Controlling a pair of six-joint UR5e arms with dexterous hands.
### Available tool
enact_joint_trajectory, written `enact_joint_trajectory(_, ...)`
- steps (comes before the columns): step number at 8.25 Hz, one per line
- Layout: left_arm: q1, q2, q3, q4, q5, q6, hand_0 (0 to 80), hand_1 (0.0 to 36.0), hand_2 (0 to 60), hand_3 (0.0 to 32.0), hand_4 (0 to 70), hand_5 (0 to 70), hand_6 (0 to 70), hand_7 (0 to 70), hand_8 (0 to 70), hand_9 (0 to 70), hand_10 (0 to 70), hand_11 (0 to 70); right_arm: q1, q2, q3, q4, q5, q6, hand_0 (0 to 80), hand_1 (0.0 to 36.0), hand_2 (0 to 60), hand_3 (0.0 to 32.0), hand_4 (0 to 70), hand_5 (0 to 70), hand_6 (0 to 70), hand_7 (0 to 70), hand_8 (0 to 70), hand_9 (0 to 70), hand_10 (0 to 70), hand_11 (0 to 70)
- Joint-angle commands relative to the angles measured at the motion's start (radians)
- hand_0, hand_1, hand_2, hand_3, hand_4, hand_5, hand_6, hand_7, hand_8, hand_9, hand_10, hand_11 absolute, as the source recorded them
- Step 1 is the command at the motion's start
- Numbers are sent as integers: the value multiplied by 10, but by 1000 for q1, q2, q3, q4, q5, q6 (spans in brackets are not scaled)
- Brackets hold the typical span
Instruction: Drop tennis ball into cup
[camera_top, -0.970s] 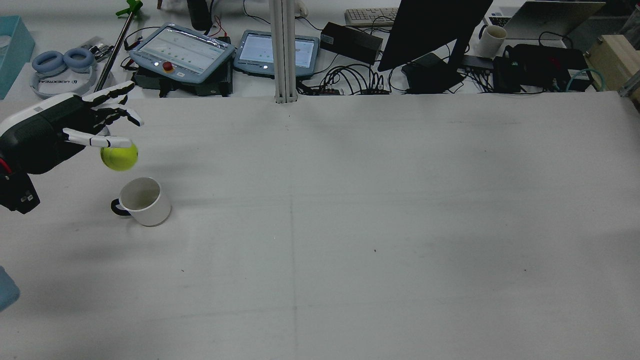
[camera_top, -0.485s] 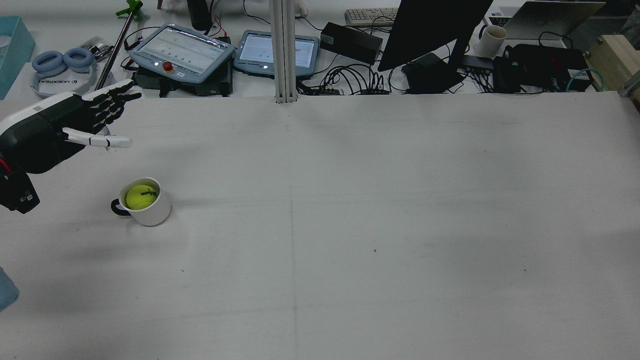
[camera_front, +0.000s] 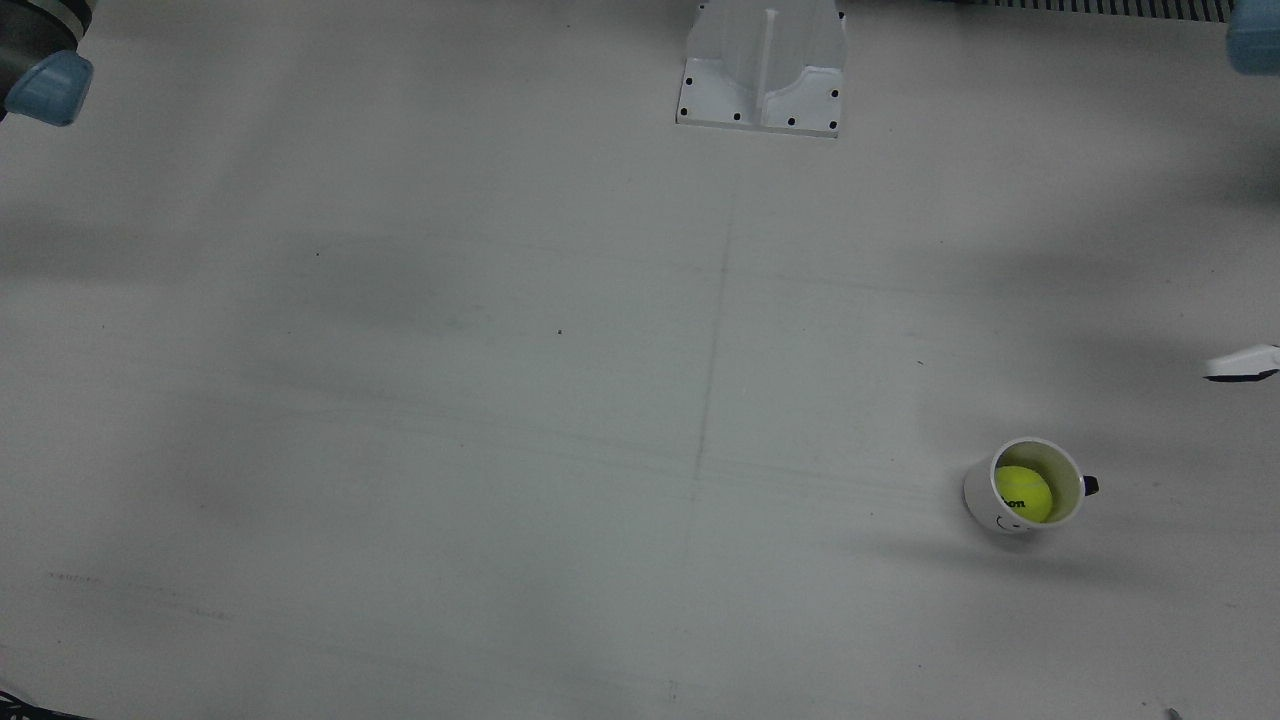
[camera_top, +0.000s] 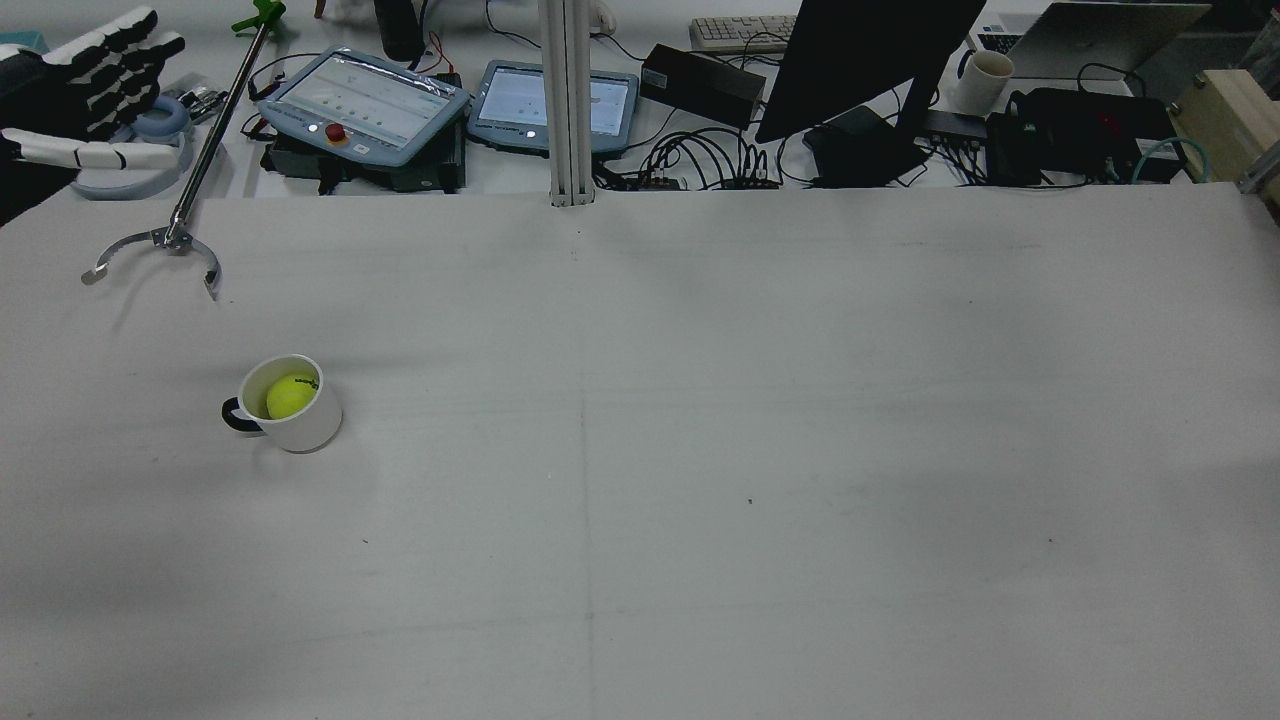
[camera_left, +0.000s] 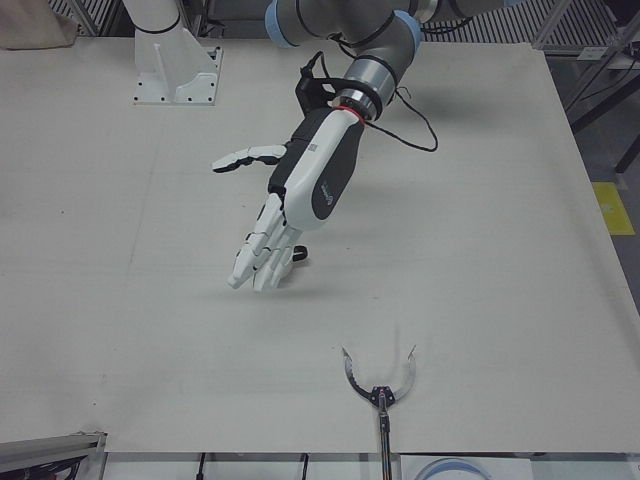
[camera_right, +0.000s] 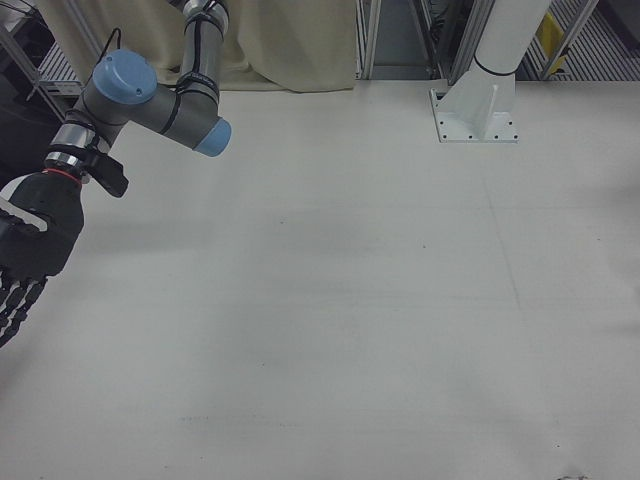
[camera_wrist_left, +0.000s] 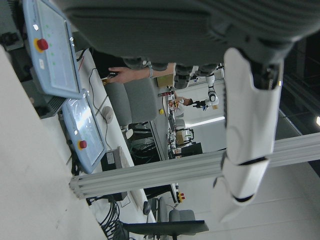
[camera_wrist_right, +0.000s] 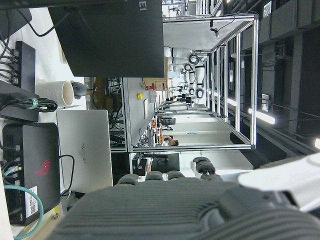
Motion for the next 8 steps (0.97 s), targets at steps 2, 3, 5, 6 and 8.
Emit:
enact_joint_trajectory(2, -240, 12, -3, 42, 41, 15, 644, 340, 54, 0, 0, 50, 0, 118, 0, 9, 0, 0, 0, 0, -1, 0, 0, 0, 0, 0, 0, 0, 0, 0, 0, 0, 0, 0, 0, 0)
enact_joint_trajectory(3, -241, 39, -22, 45, 47, 14, 615, 326, 92, 0, 0, 50, 6, 115, 0, 9, 0, 0, 0, 0, 0, 0, 0, 0, 0, 0, 0, 0, 0, 0, 0, 0, 0, 0, 0, 0)
enact_joint_trajectory(5, -222, 43, -31, 56, 56, 15, 593, 314, 108, 0, 0, 46, 6, 127, 0, 11, 0, 0, 0, 0, -1, 0, 0, 0, 0, 0, 0, 0, 0, 0, 0, 0, 0, 0, 0, 0)
enact_joint_trajectory(6, -222, 38, -49, 54, 74, 14, 601, 320, 100, 0, 0, 42, 0, 132, 0, 12, 0, 0, -2, 0, -1, 0, 0, 0, 0, 0, 0, 0, 0, 0, 0, 0, 0, 0, 0, 0)
enact_joint_trajectory(8, -215, 27, -141, 57, 80, 15, 620, 343, 142, 0, 0, 51, 3, 133, 0, 12, 0, 0, 0, 0, 3, 0, 0, -2, 0, 0, 0, 0, 0, 0, 0, 0, 0, 0, 0, 0)
